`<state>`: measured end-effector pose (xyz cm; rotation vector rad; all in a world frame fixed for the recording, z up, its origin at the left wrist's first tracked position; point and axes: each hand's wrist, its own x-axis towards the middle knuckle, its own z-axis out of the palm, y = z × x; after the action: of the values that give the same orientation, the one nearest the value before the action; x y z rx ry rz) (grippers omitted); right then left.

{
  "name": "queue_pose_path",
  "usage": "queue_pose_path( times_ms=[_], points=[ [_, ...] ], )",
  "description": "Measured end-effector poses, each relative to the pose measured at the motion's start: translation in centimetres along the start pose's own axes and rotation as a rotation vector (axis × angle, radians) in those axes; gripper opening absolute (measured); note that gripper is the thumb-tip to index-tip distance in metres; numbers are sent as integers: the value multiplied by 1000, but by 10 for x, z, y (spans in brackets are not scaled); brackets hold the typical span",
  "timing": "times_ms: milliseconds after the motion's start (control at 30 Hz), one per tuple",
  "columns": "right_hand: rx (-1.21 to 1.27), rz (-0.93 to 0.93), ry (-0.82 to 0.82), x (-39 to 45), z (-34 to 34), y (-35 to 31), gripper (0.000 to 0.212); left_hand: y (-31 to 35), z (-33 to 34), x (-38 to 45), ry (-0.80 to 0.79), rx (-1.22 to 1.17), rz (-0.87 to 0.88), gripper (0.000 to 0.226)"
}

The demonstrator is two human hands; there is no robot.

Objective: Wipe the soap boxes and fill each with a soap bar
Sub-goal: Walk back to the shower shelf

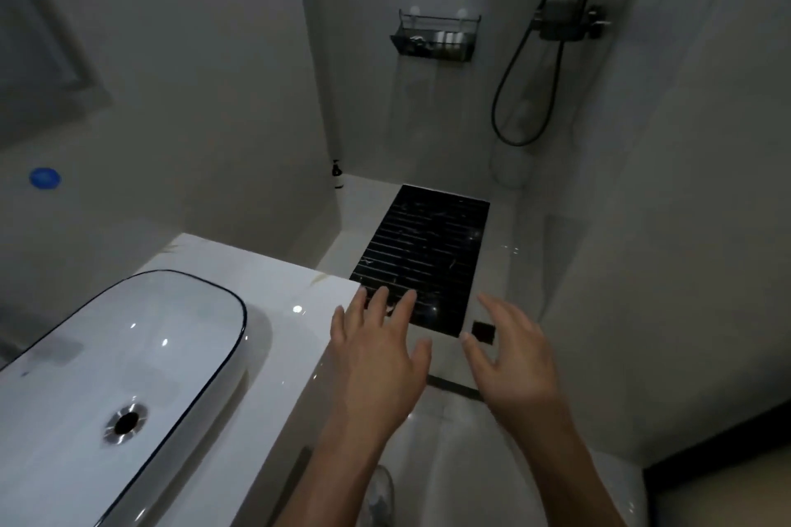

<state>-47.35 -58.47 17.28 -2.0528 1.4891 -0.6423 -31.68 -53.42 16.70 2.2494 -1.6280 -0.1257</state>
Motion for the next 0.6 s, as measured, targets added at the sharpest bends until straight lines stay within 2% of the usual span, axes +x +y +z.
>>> queue_pose_path(
  times_ms=[167,300,433,600],
  points=[
    [-61,50,77,79,6,6,55,-1,22,91,-28,-64,46,61],
    [-143,67,61,159,12,-1,56,-10,30,176,-33,-62,80,61],
    [-137,83,73,229,16,-10,55,-13,31,253,9,-81,120,60],
    [-160,99,69,302,25,-12,57,-19,39,326,-17,-84,129,61]
  ],
)
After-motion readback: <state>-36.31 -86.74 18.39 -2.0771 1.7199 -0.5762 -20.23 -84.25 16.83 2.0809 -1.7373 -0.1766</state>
